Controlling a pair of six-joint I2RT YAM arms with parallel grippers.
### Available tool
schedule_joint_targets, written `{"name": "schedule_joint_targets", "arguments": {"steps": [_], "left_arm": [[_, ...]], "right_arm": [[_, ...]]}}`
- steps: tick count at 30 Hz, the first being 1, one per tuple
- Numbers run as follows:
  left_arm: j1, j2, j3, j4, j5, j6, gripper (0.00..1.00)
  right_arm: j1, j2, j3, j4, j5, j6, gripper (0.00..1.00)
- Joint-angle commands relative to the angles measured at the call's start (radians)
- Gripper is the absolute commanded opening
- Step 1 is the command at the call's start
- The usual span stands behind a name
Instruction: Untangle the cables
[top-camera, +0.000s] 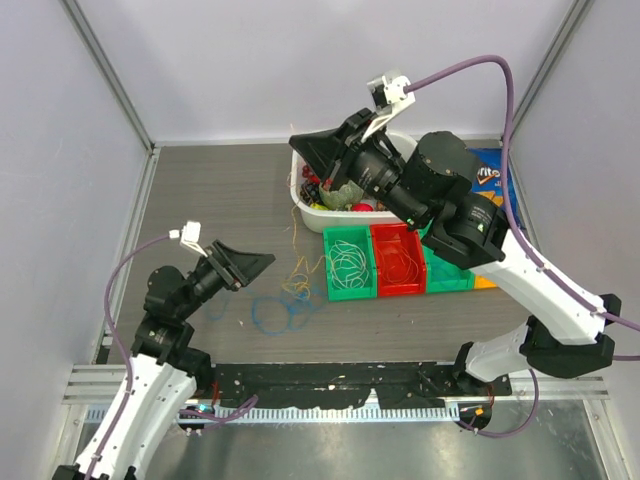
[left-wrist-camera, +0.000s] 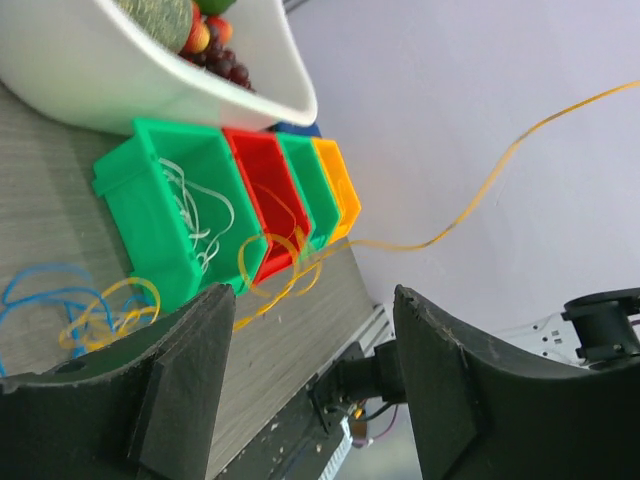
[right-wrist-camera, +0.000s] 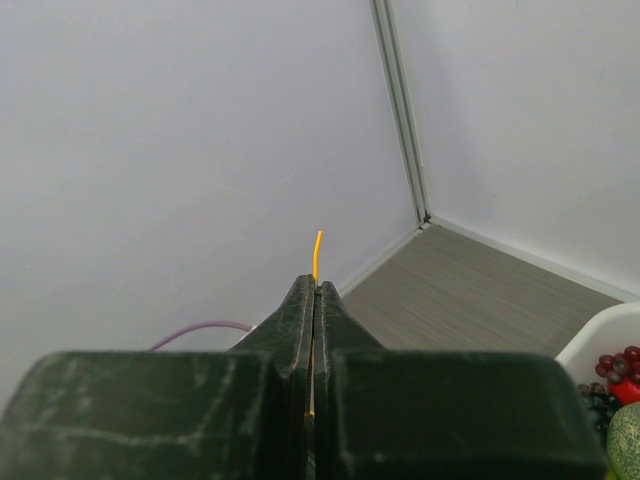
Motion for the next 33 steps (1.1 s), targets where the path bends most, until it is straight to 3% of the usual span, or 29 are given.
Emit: {"name": "schedule_joint_targets", "arguments": {"steps": [1, 6, 8, 13, 18, 23, 27, 30, 33], "left_arm": [[0.004, 0.024, -0.093, 0.156, 0.071, -0.044, 0.68], [0.003, 0.061, -0.167, 0.27, 0.061, -0.085, 0.92], [0.003, 0.096, -0.204, 0.346, 0.076, -0.101, 0.96], [-0.057, 0.23, -0.236, 0.584, 0.101, -0.129, 0.95], [-0.198, 0.314, -0.178, 0.663, 0.051, -0.069, 0.81], [-0.247, 0.233, -0.132, 0.602, -0.041, 0.0, 0.83], [-0.247, 0.155, -0.012, 0.393, -0.104, 0.114, 0.96], [-0.247, 0.152, 0.041, 0.342, -0.152, 0.154, 0.95], [-0.246, 0.214, 0.081, 0.35, -0.111, 0.157, 0.89]], "right_arm": [[0.004, 0.027, 0.073, 0.05, -0.018, 0.005, 0.01], [0.004, 0.051, 0.11, 0.075, -0.03, 0.01, 0.01], [0.004, 0.062, 0.127, 0.079, -0.033, 0.011, 0.01], [0.004, 0.099, 0.177, 0.088, -0.062, 0.022, 0.01], [0.002, 0.12, 0.196, 0.082, -0.07, 0.028, 0.0], [0.004, 0.122, 0.179, 0.062, -0.073, 0.039, 0.01], [0.004, 0.117, 0.159, 0.058, -0.085, 0.051, 0.01], [0.002, 0.122, 0.154, 0.062, -0.113, 0.074, 0.01], [0.004, 0.134, 0.159, 0.065, -0.136, 0.088, 0.01]]}}
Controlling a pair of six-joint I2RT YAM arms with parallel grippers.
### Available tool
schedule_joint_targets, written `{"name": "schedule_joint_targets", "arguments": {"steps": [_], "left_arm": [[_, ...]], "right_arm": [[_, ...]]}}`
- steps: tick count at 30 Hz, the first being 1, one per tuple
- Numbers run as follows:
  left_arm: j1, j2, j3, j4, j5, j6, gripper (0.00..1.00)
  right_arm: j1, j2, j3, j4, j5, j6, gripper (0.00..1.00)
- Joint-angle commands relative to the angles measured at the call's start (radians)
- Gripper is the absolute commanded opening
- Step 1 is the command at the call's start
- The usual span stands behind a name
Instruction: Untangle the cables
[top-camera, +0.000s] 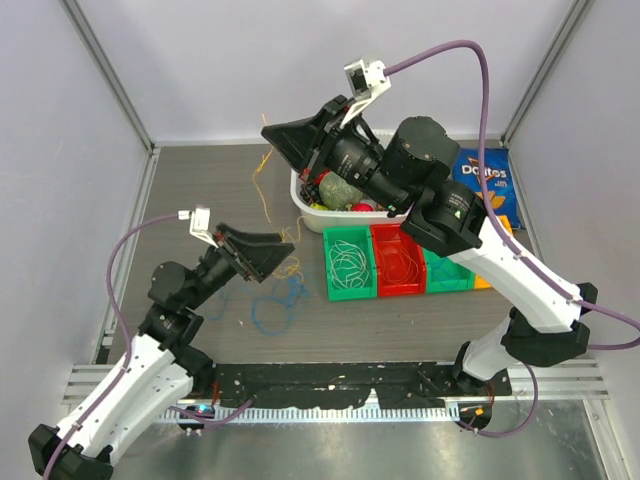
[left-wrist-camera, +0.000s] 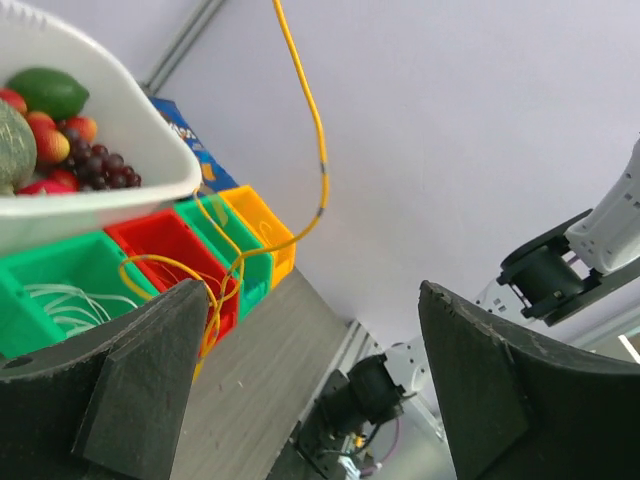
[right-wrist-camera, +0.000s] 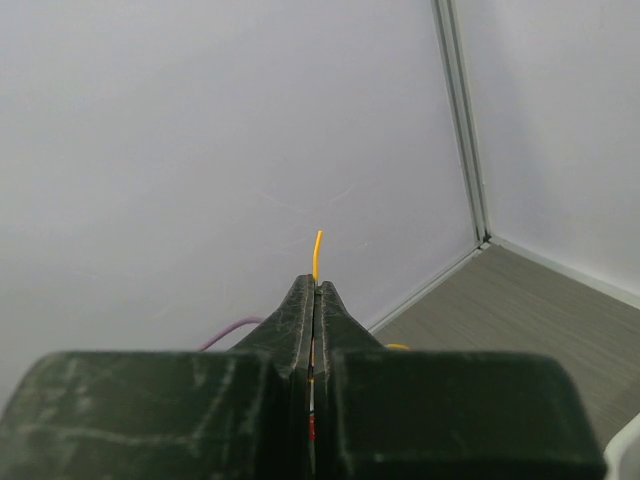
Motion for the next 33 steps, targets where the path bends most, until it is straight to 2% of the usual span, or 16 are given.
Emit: {"name": "schedule_joint_targets", "arguments": {"steps": [1, 5, 9, 11, 12, 13, 16, 20, 22, 24, 26, 27, 28, 30, 32, 33], "left_arm": [[-0.003, 0.085, 0.073, -0.032, 0.002, 0.063, 0.84], [-0.002, 0.112, 0.096, -0.03, -0.027, 0.055, 0.68], [-0.003, 0.092, 0.143, -0.123, -0.095, 0.083, 0.64], [-0.003, 0.077, 0.163, -0.229, -0.173, 0.08, 0.73], [-0.003, 0.07, 0.172, -0.266, -0.201, 0.08, 0.85], [-0.003, 0.063, 0.168, -0.278, -0.213, 0.08, 0.88], [-0.003, 0.044, 0.145, -0.214, -0.218, 0.066, 0.89], [-0.003, 0.053, 0.169, -0.187, -0.192, 0.071, 0.82], [-0.003, 0.079, 0.186, -0.142, -0.137, 0.065, 0.67], [-0.003, 0.107, 0.206, -0.115, -0.074, 0.061, 0.42], [-0.003, 0.113, 0.229, -0.124, -0.037, 0.063, 0.08], [-0.003, 0.107, 0.24, -0.136, -0.035, 0.061, 0.01], [-0.003, 0.094, 0.246, -0.154, -0.043, 0.06, 0.0], [-0.003, 0.049, 0.264, -0.196, -0.075, 0.057, 0.0], [-0.003, 0.002, 0.304, -0.29, -0.134, 0.049, 0.0], [-0.003, -0.018, 0.333, -0.356, -0.205, 0.036, 0.0]], "right_arm": [[0.004, 0.011, 0.012, 0.03, -0.052, 0.035, 0.01], [0.004, 0.022, 0.014, 0.016, -0.066, 0.045, 0.01], [0.004, 0.02, 0.014, 0.002, -0.07, 0.043, 0.01], [0.004, 0.016, 0.012, 0.002, -0.07, 0.04, 0.01], [0.004, 0.012, 0.011, 0.004, -0.072, 0.042, 0.01], [0.004, 0.011, 0.008, 0.005, -0.073, 0.042, 0.01], [0.004, 0.012, 0.003, 0.007, -0.082, 0.042, 0.01], [0.004, 0.017, -0.001, 0.0, -0.089, 0.049, 0.01], [0.004, 0.019, -0.009, 0.007, -0.09, 0.054, 0.01], [0.004, 0.022, -0.017, 0.011, -0.09, 0.054, 0.01], [0.004, 0.026, -0.023, -0.006, -0.069, 0.039, 0.01], [0.004, 0.026, -0.033, -0.016, -0.04, 0.028, 0.02], [0.003, 0.025, -0.055, -0.048, -0.021, 0.002, 0.05], [0.001, 0.013, -0.119, -0.107, 0.087, -0.044, 0.2], [-0.037, 0.002, -0.203, -0.168, 0.212, -0.056, 0.58], [-0.057, -0.004, -0.239, -0.199, 0.217, -0.052, 0.62]]}}
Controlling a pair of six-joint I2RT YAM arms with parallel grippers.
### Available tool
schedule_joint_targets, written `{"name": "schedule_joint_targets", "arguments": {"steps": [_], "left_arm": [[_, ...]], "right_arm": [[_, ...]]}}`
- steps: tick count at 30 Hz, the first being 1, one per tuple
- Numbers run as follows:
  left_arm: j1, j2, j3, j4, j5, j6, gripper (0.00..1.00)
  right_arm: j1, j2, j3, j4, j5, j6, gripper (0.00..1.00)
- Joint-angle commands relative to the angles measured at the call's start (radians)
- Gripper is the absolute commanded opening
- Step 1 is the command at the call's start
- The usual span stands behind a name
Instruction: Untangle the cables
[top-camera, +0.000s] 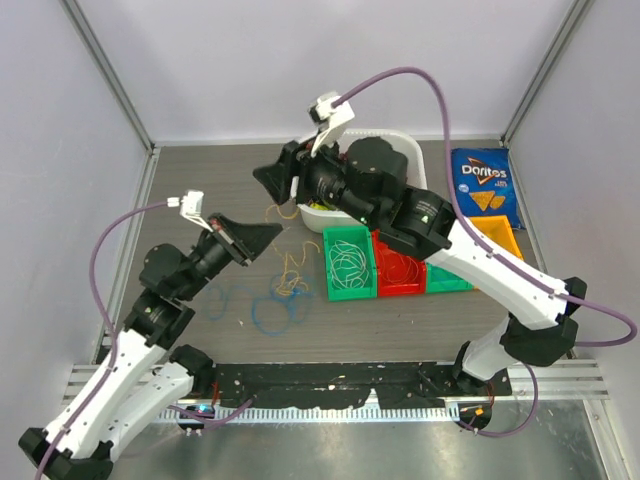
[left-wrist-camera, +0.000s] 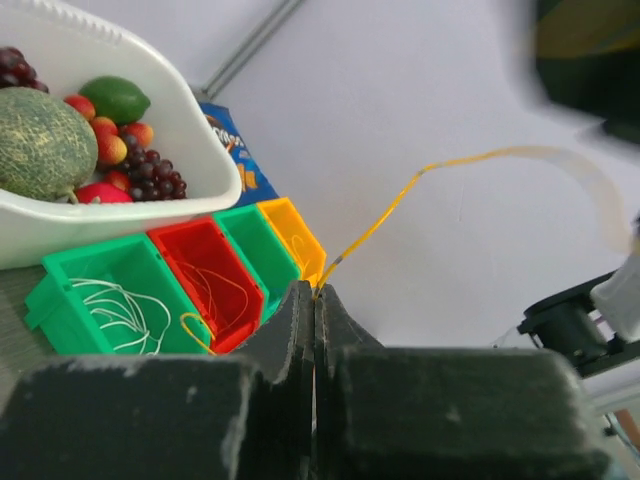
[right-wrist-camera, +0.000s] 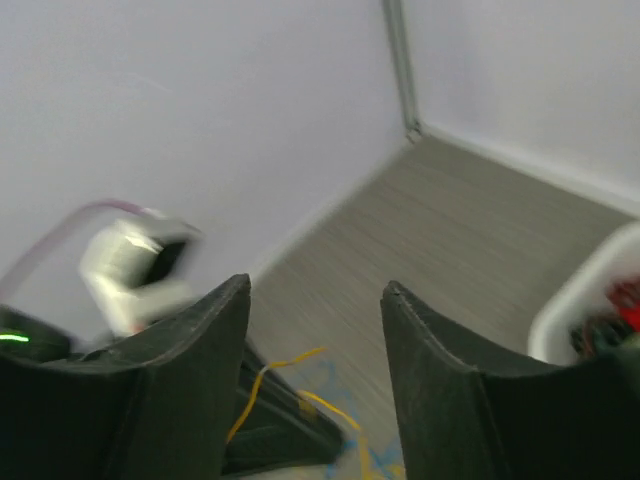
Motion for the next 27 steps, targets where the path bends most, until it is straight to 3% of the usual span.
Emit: {"name": "schedule_joint_targets", "arguments": {"steps": [1, 6, 9, 11, 15, 20, 27], "left_arm": [[-0.002, -0.092, 0.152, -0.197, -0.155, -0.019, 0.0], [-0.003, -0.083, 0.298, -0.406, -0.295, -0.049, 0.0], [-0.003, -0.07, 0.356, -0.464, -0.341, -0.064, 0.0], [-0.003, -0.07, 0.375, -0.474, -0.363, -0.072, 0.0], [-0.003, -0.075, 0.396, -0.477, -0.373, -0.089, 0.0], [-0.003, -0.069, 0.437, -0.486, -0.38, -0.101, 0.0], [-0.003, -0.037, 0.523, -0.503, -0.384, -0.083, 0.0]], "right_arm": [[-0.087, -0.03, -0.186, -0.146, 0.151, -0.041, 0.69], [-0.108, -0.14, -0.531, -0.012, -0.055, -0.041, 0.77], [-0.066, -0.208, -0.813, 0.214, -0.223, -0.047, 0.8], [-0.009, -0.228, -0.94, 0.387, -0.225, -0.059, 0.81], [0.045, -0.155, -1.033, 0.608, -0.195, -0.024, 0.81], [0.072, -0.05, -1.038, 0.867, -0.276, 0.034, 0.79], [0.102, 0.062, -1.047, 0.938, -0.164, 0.066, 0.66]]}}
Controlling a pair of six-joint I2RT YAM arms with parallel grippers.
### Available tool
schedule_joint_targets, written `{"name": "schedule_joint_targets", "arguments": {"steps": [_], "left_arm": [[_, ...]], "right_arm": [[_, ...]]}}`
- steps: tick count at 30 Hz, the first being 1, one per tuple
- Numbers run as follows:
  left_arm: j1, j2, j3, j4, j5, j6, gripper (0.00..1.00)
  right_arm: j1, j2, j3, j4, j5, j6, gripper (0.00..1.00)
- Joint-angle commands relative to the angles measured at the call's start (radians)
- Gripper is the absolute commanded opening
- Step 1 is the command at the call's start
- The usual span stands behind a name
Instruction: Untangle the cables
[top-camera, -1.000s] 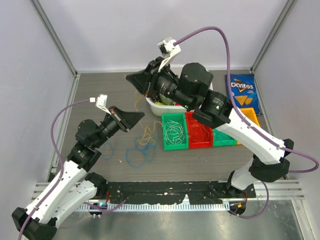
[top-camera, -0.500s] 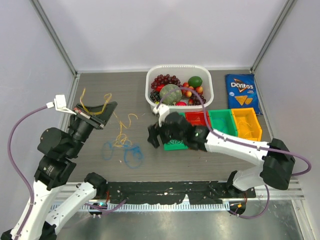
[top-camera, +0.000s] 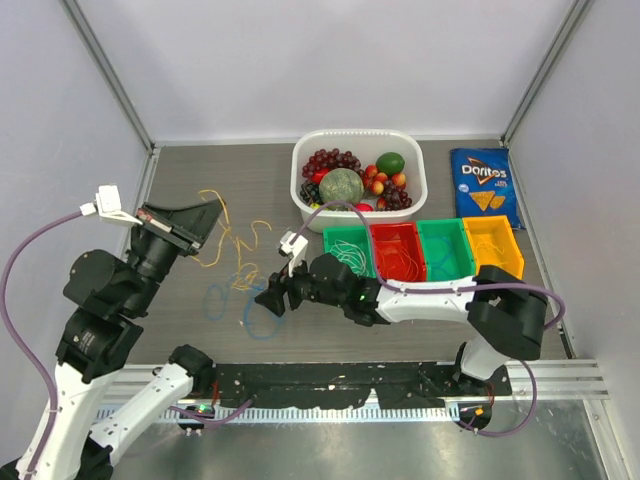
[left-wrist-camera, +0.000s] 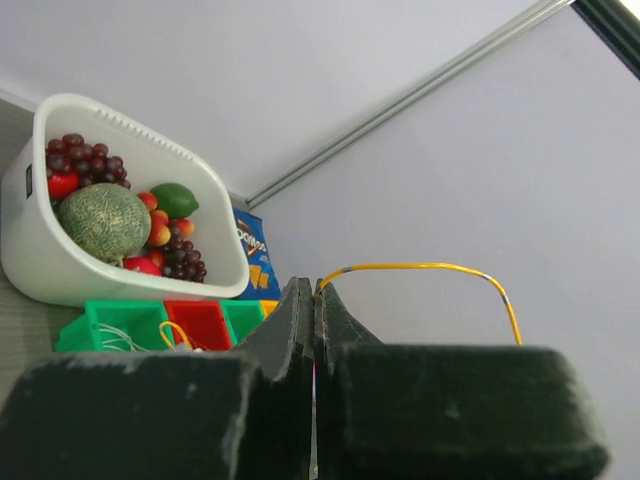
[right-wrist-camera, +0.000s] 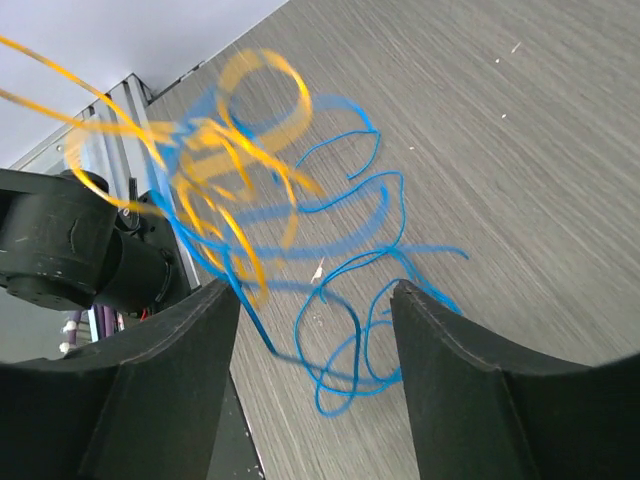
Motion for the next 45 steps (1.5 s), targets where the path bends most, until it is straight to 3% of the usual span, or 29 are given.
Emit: {"name": "schedule_joint_targets", "arguments": {"steps": [1, 2, 4, 5, 7, 12, 17, 21, 27, 30, 32, 33, 35, 37, 41, 45], "left_arm": [[-0.003, 0.03, 0.094, -0.004, -0.022, 0.013, 0.0], [-0.003, 0.036, 0.109, -0.01, -0.023, 0.019, 0.0], [-0.003, 0.044, 0.128, -0.008, -0.023, 0.024, 0.0], [-0.003, 0.045, 0.137, -0.005, -0.023, 0.025, 0.0], [-0.003, 0.052, 0.16, -0.004, -0.033, 0.037, 0.0], [-0.003, 0.102, 0.304, -0.004, -0.082, 0.149, 0.0], [-0.003, 0.242, 0.585, -0.018, -0.069, 0.3, 0.0], [-0.003, 0.346, 0.796, -0.074, -0.066, 0.372, 0.0], [-0.003, 0.374, 0.878, -0.087, -0.103, 0.421, 0.0], [-0.003, 0.354, 0.853, -0.07, -0.105, 0.41, 0.0], [-0.003, 0.331, 0.788, -0.074, -0.1, 0.39, 0.0], [-0.003, 0.316, 0.743, -0.071, -0.1, 0.38, 0.0], [-0.001, 0.276, 0.636, -0.05, -0.103, 0.358, 0.0], [-0.001, 0.231, 0.527, -0.018, -0.108, 0.337, 0.0], [-0.003, 0.151, 0.34, 0.027, -0.093, 0.277, 0.0], [-0.003, 0.095, 0.188, 0.087, -0.022, 0.225, 0.0]], "right_arm": [[0.013, 0.013, -0.033, 0.169, 0.103, 0.046, 0.63], [0.013, 0.016, -0.044, 0.189, 0.119, 0.056, 0.56], [0.013, 0.03, -0.055, 0.199, 0.159, 0.067, 0.27], [0.012, 0.039, -0.046, 0.196, 0.178, 0.073, 0.07], [0.013, 0.06, -0.021, 0.186, 0.209, 0.092, 0.01], [-0.005, 0.121, 0.03, 0.028, 0.366, 0.187, 0.01], [-0.054, 0.229, 0.047, -0.108, 0.358, 0.312, 0.01], [-0.056, 0.283, 0.097, -0.188, 0.34, 0.287, 0.01], [-0.065, 0.306, 0.139, -0.255, 0.367, 0.256, 0.01], [-0.064, 0.318, 0.165, -0.258, 0.28, 0.193, 0.01], [-0.064, 0.288, 0.197, -0.309, 0.245, 0.159, 0.16], [-0.064, 0.268, 0.194, -0.309, 0.208, 0.144, 0.35], [-0.064, 0.188, 0.203, -0.327, 0.173, 0.106, 0.55], [-0.064, 0.105, 0.246, -0.405, 0.157, 0.051, 0.61], [-0.073, -0.038, 0.303, -0.565, 0.145, 0.02, 0.62], [-0.155, -0.167, 0.265, -0.541, -0.06, 0.082, 0.61]]}}
